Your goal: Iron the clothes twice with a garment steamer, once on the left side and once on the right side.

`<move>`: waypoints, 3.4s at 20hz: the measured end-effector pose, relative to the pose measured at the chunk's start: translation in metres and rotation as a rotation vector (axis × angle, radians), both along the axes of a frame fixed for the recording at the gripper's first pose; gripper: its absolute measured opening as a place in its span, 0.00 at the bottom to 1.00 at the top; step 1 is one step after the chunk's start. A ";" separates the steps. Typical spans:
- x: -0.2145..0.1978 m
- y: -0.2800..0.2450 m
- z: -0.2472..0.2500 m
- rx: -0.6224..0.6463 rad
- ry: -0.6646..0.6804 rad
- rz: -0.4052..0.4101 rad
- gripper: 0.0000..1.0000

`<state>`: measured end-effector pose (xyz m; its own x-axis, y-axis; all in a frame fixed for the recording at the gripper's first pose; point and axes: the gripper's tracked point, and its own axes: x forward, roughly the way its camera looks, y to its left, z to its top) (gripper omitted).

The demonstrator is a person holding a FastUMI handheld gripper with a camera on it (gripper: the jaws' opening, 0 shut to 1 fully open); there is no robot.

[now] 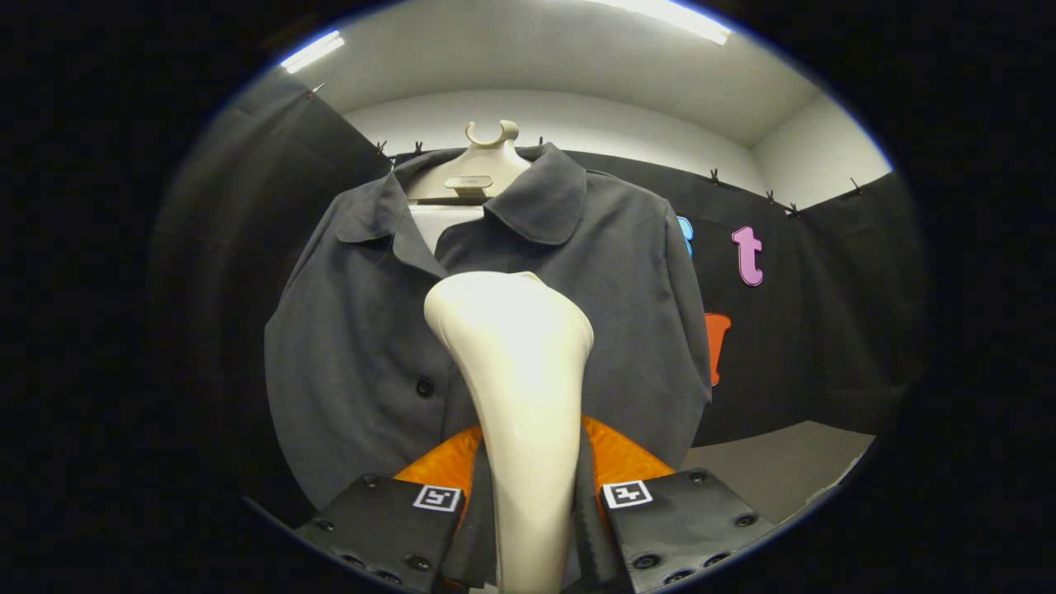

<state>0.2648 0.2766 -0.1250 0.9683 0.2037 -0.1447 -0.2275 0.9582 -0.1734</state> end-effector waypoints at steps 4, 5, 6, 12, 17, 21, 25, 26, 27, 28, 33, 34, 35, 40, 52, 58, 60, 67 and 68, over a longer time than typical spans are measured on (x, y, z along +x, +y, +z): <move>-0.007 -0.004 -0.018 -0.011 0.026 -0.005 0.49; -0.010 -0.006 -0.022 -0.017 0.031 -0.008 0.49; -0.013 -0.008 -0.024 -0.018 0.036 -0.009 0.49; -0.018 -0.011 -0.043 -0.018 0.067 -0.020 0.49; -0.025 -0.020 -0.062 -0.022 0.097 -0.037 0.49; -0.035 -0.029 -0.083 -0.033 0.133 -0.054 0.49; -0.042 -0.036 -0.101 -0.043 0.162 -0.069 0.49; -0.043 -0.038 -0.107 -0.047 0.172 -0.077 0.48; -0.044 -0.040 -0.113 -0.048 0.184 -0.085 0.48; -0.047 -0.042 -0.120 -0.045 0.198 -0.092 0.49; -0.056 -0.055 -0.143 -0.059 0.246 -0.114 0.49; -0.059 -0.057 -0.147 -0.062 0.255 -0.115 0.49; -0.062 -0.059 -0.152 -0.065 0.265 -0.116 0.49; -0.072 -0.065 -0.173 -0.079 0.310 -0.123 0.49; -0.082 -0.063 -0.171 -0.061 0.340 -0.117 0.49; -0.082 -0.047 -0.103 -0.033 0.216 -0.071 0.49; -0.079 -0.032 -0.074 -0.020 0.151 -0.035 0.48; -0.069 0.032 0.014 0.033 0.017 0.088 0.48; -0.069 0.039 0.023 0.039 0.008 0.103 0.48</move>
